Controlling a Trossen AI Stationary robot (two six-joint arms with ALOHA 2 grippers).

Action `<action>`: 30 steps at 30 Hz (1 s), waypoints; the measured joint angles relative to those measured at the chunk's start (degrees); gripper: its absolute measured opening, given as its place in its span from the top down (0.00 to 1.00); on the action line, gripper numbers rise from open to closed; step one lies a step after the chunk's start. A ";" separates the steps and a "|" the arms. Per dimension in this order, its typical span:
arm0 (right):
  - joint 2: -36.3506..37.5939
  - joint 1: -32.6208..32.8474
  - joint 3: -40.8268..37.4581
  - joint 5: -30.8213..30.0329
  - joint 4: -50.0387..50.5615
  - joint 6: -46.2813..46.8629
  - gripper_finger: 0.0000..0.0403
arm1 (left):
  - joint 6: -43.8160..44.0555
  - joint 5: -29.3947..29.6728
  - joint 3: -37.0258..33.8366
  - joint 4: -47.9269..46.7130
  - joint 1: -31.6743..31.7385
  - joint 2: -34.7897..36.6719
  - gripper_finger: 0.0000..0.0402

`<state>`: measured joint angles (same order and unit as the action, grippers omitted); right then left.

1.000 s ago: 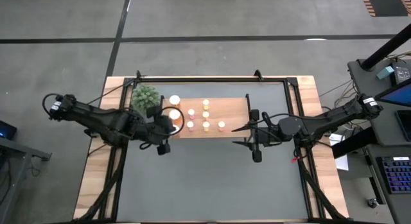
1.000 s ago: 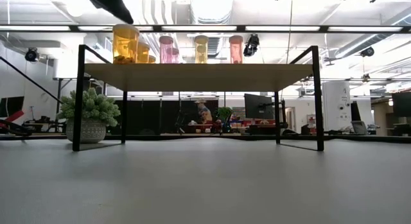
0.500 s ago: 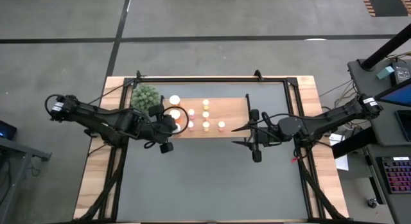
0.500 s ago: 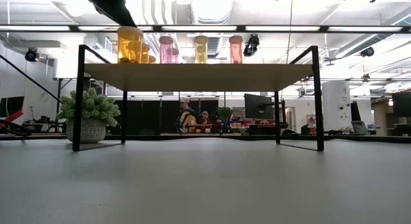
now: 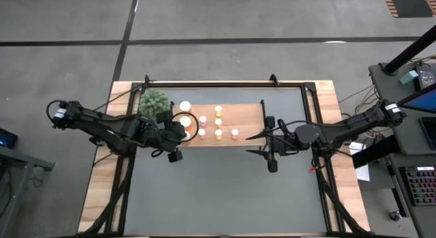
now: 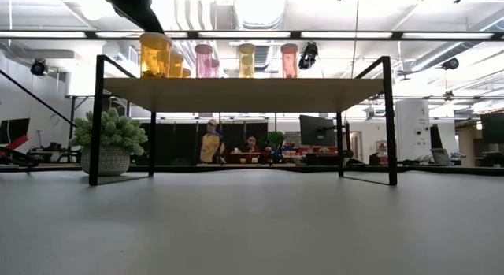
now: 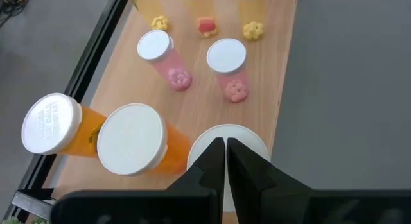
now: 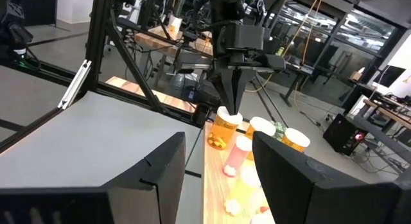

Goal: Pick and place medicine bottles onto shelf by color
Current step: Move the orange pill bottle to align with the other orange pill bottles on the shelf, then return to Home Position

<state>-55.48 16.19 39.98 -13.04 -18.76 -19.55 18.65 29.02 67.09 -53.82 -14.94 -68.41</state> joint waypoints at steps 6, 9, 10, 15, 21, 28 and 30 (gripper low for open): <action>0.00 0.00 0.01 0.00 -0.02 0.00 0.57 | 0.00 0.99 -0.09 0.25 0.00 -0.17 1.00; 0.00 0.00 0.01 0.00 -0.01 0.01 0.57 | -0.01 1.75 -0.11 0.41 0.00 -0.23 1.00; 0.00 0.00 0.01 0.00 -0.02 0.00 0.57 | -0.02 1.87 -0.11 0.42 0.06 -0.23 1.00; 0.00 0.00 0.01 0.00 0.00 0.00 0.57 | -0.02 3.07 -0.11 0.60 0.24 -0.23 1.00; 0.00 0.00 0.01 0.00 -0.01 -0.06 0.57 | -0.02 3.63 0.00 0.80 0.26 -0.45 1.00; 0.00 0.00 0.01 -0.01 0.04 -1.81 0.57 | -0.06 3.70 3.12 0.91 0.22 -0.10 1.00; 0.00 0.00 0.01 0.00 0.07 -2.01 0.57 | -1.00 3.82 3.93 1.18 0.22 -0.06 1.00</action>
<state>-55.48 16.19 39.99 -13.04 -18.70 -21.56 17.65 32.84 71.02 -52.63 -14.72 -68.47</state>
